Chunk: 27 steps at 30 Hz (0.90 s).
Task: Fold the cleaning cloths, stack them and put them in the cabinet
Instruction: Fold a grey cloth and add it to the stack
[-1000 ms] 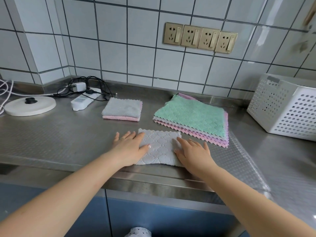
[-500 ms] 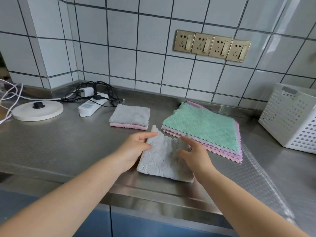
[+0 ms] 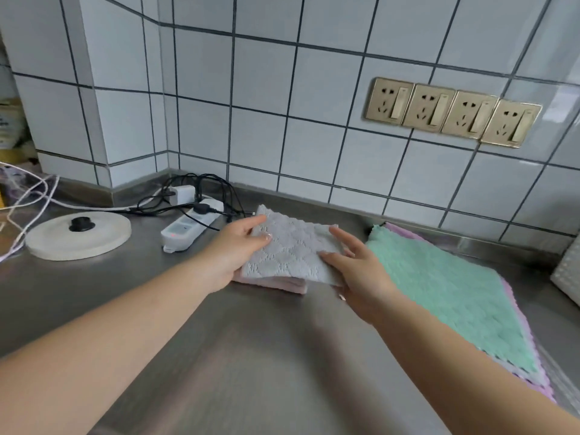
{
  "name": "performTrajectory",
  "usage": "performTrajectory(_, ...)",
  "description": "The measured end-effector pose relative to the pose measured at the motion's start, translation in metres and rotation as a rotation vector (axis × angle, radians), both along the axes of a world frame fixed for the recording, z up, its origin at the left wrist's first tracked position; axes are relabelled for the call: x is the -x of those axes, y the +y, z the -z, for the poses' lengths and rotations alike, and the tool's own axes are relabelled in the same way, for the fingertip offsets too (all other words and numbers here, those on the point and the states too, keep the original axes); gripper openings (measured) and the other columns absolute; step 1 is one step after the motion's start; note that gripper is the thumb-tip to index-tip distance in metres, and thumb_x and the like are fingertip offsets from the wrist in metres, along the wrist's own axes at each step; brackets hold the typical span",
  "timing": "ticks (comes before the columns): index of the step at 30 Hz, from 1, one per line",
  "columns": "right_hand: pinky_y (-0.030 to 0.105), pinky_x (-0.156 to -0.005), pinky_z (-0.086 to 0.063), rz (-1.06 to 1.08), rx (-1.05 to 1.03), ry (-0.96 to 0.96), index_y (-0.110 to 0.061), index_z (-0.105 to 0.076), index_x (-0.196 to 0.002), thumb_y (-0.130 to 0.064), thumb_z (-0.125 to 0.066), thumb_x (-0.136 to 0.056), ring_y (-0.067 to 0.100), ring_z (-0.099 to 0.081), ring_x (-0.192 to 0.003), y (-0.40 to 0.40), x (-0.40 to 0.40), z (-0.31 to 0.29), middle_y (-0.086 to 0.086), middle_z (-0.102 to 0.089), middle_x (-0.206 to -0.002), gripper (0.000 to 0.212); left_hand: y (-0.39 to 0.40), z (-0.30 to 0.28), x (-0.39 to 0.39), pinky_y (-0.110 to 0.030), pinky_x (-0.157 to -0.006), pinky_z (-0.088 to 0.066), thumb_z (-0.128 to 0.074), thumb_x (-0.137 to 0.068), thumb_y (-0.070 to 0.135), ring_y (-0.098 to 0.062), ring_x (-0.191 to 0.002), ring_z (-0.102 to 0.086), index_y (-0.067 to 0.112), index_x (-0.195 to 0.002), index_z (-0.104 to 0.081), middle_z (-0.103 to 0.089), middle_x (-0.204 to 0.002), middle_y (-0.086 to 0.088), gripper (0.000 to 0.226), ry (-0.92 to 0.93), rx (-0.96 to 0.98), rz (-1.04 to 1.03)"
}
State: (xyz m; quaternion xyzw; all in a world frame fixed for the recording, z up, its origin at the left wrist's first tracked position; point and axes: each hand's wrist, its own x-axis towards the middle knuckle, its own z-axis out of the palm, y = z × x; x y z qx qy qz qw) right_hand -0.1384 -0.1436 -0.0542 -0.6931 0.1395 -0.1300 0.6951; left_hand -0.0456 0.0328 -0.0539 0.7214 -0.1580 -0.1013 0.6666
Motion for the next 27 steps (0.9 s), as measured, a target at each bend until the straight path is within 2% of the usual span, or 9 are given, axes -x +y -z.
performTrajectory(2,0.011,-0.044,-0.041,0.011,0.070,-0.006,-0.023,-0.055,-0.129,-0.006,-0.062,-0.088,-0.003,-0.056,-0.054,0.000,-0.033,-0.003,0.002,-0.060,-0.117,0.045,0.000,-0.003,-0.024,-0.019,-0.104,-0.022,-0.057,-0.092,0.015,-0.011,-0.138,-0.029,0.022,-0.141,-0.039,-0.034,-0.149,0.004,0.053,-0.183,-0.181,-0.039)
performTrajectory(4,0.010,-0.058,-0.049,0.020,0.153,0.012,-0.016,-0.057,-0.128,-0.005,-0.064,-0.087,0.004,-0.061,-0.071,-0.002,-0.059,-0.001,0.003,-0.063,-0.114,0.043,-0.001,-0.005,-0.044,-0.016,-0.101,-0.020,-0.056,-0.093,0.017,-0.012,-0.138,-0.030,0.021,-0.143,-0.037,-0.034,-0.150,0.005,0.054,-0.279,-0.307,-0.057)
performTrajectory(7,0.008,-0.070,-0.048,0.025,0.324,0.069,-0.014,-0.058,-0.126,-0.011,-0.066,-0.086,0.009,-0.061,-0.087,-0.001,-0.080,0.007,0.001,-0.063,-0.114,0.041,-0.002,0.001,-0.067,-0.014,-0.099,-0.020,-0.054,-0.094,0.019,-0.014,-0.139,-0.029,0.019,-0.145,-0.034,-0.031,-0.152,0.003,0.055,-0.324,-0.473,-0.048)
performTrajectory(11,0.023,-0.086,-0.047,-0.021,0.423,0.171,-0.014,-0.051,-0.134,-0.021,-0.068,-0.084,0.011,-0.058,-0.095,0.003,-0.091,0.022,-0.003,-0.058,-0.112,0.053,0.001,0.016,-0.085,-0.020,-0.106,-0.024,-0.056,-0.093,0.021,-0.017,-0.139,-0.031,0.020,-0.144,-0.036,-0.031,-0.152,-0.001,0.054,-0.293,-0.614,0.003)
performTrajectory(13,0.025,-0.083,-0.050,-0.033,0.402,0.184,-0.013,-0.051,-0.134,-0.021,-0.070,-0.083,0.011,-0.059,-0.093,0.002,-0.095,0.027,0.000,-0.062,-0.115,0.055,0.003,0.020,-0.088,-0.020,-0.105,-0.025,-0.057,-0.092,0.021,-0.017,-0.137,-0.033,0.019,-0.142,-0.039,-0.033,-0.151,-0.002,0.052,-0.271,-0.604,0.006)
performTrajectory(16,0.023,-0.077,-0.050,-0.083,0.280,0.169,-0.010,-0.056,-0.128,-0.014,-0.069,-0.084,0.010,-0.064,-0.086,-0.001,-0.096,0.029,-0.002,-0.067,-0.101,0.047,0.005,0.024,-0.089,-0.018,-0.099,-0.025,-0.059,-0.092,0.021,-0.016,-0.136,-0.035,0.020,-0.139,-0.044,-0.037,-0.149,-0.002,0.050,-0.237,-0.554,-0.006)
performTrajectory(22,0.034,-0.095,-0.051,-0.098,0.277,0.174,-0.010,-0.055,-0.129,-0.014,-0.070,-0.082,0.017,-0.065,-0.100,-0.005,-0.099,0.033,0.004,-0.066,-0.113,0.049,0.008,0.026,-0.086,-0.022,-0.104,-0.027,-0.059,-0.091,0.026,-0.017,-0.134,-0.038,0.022,-0.138,-0.046,-0.039,-0.148,-0.001,0.049,-0.220,-0.592,-0.023)
performTrajectory(26,0.020,-0.074,-0.049,-0.098,0.414,0.206,-0.018,-0.054,-0.132,-0.024,-0.070,-0.083,0.012,-0.060,-0.098,-0.006,-0.093,0.028,0.000,-0.059,-0.122,0.052,0.010,0.022,-0.082,-0.025,-0.106,-0.031,-0.059,-0.090,0.032,-0.018,-0.132,-0.040,0.024,-0.138,-0.045,-0.039,-0.147,0.000,0.051,-0.212,-0.677,-0.006)
performTrajectory(27,0.020,-0.076,-0.047,-0.057,0.498,0.205,-0.020,-0.052,-0.133,-0.029,-0.068,-0.084,0.014,-0.058,-0.105,-0.008,-0.093,0.027,0.002,-0.052,-0.131,0.053,0.010,0.021,-0.082,-0.027,-0.108,-0.029,-0.058,-0.090,0.033,-0.019,-0.134,-0.037,0.024,-0.139,-0.043,-0.037,-0.148,-0.001,0.052,-0.244,-0.729,-0.009)
